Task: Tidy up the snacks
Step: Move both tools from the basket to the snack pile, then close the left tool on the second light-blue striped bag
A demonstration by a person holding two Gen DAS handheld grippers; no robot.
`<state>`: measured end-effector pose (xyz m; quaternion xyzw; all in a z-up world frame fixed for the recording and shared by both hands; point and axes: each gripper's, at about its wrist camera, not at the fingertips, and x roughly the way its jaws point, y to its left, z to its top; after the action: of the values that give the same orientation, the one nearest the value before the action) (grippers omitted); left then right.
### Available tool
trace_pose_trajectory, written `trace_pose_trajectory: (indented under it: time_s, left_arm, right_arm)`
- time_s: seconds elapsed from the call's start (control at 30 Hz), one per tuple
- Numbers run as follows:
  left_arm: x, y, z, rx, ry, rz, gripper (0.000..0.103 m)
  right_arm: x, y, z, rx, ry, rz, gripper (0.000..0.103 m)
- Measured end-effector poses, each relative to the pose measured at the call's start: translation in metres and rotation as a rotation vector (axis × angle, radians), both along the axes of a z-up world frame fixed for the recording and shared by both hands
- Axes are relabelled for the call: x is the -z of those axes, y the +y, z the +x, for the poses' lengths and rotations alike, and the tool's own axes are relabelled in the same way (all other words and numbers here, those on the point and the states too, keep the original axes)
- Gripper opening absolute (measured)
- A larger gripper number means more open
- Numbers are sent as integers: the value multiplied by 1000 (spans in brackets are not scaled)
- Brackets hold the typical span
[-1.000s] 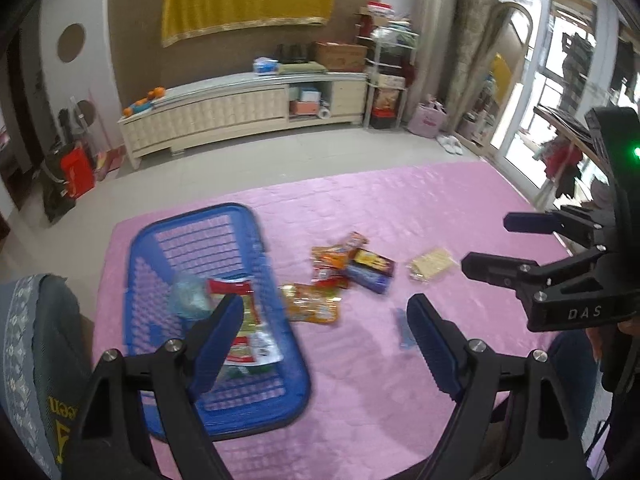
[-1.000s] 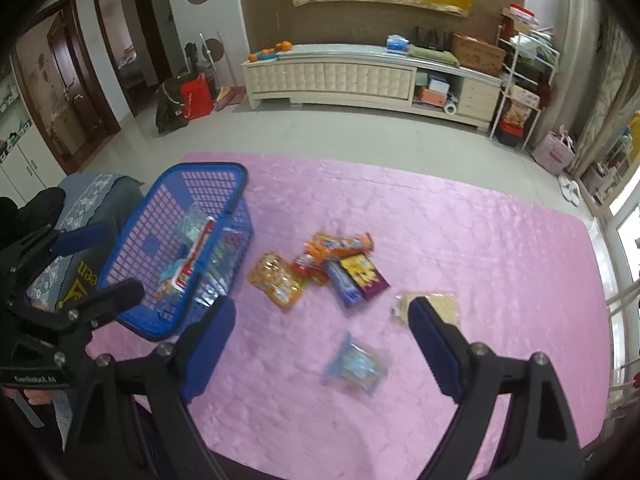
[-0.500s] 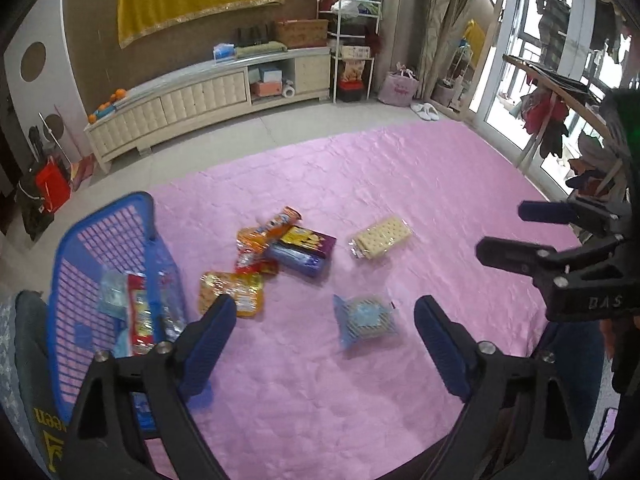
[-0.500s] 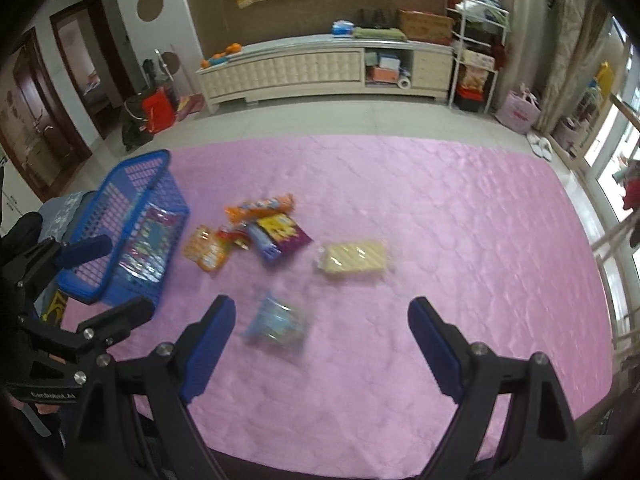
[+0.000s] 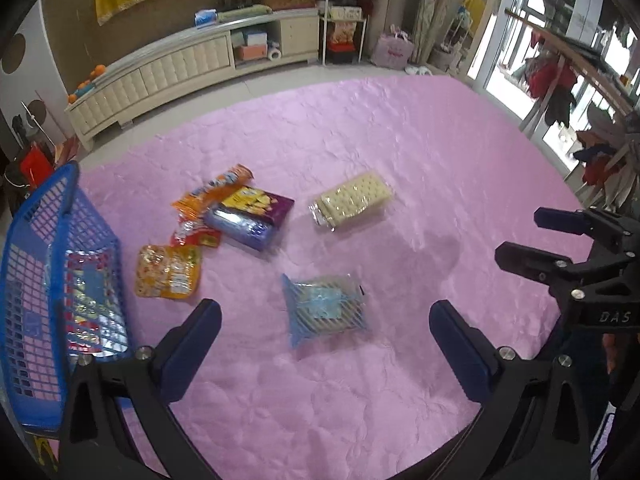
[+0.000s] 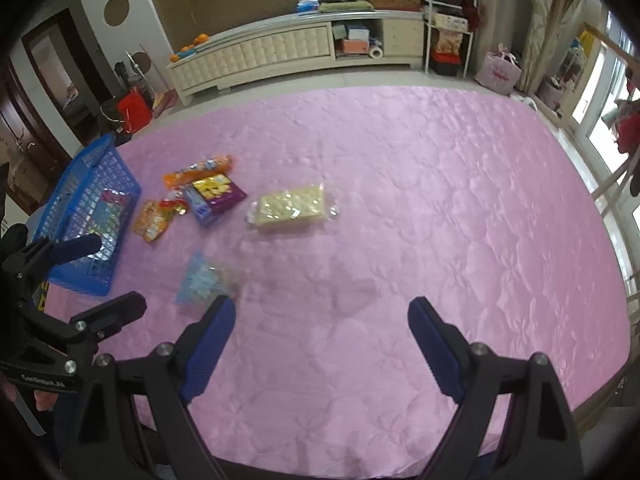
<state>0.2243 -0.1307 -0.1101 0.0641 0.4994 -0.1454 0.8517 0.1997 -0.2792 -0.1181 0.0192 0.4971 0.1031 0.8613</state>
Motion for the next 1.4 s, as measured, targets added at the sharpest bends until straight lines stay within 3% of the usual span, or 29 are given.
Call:
trace_pose_trajectory:
  time_s: [0.33, 0.47, 0.97, 1.07, 1.23, 1.27, 1.4]
  left_arm:
    - [39, -18, 20, 5, 104, 35, 103]
    - [55, -21, 29, 2, 143, 44, 103]
    - [102, -18, 58, -1, 264, 34, 103]
    - [107, -15, 61, -15, 275, 18, 92]
    - [113, -21, 55, 26, 257, 80, 89]
    - [114, -24, 54, 31, 246, 108, 85]
    - [109, -26, 51, 25, 233, 81, 58]
  right_arm:
    - [27, -19, 15, 21, 32, -1, 94]
    - [38, -24, 22, 25, 47, 1, 102]
    - [61, -29, 37, 28, 92, 10, 103]
    - [61, -30, 36, 31, 92, 4, 103]
    - [61, -28, 37, 30, 114, 4, 103]
    - [60, -28, 37, 28, 114, 4, 103]
    - [53, -21, 37, 10, 99, -3, 103]
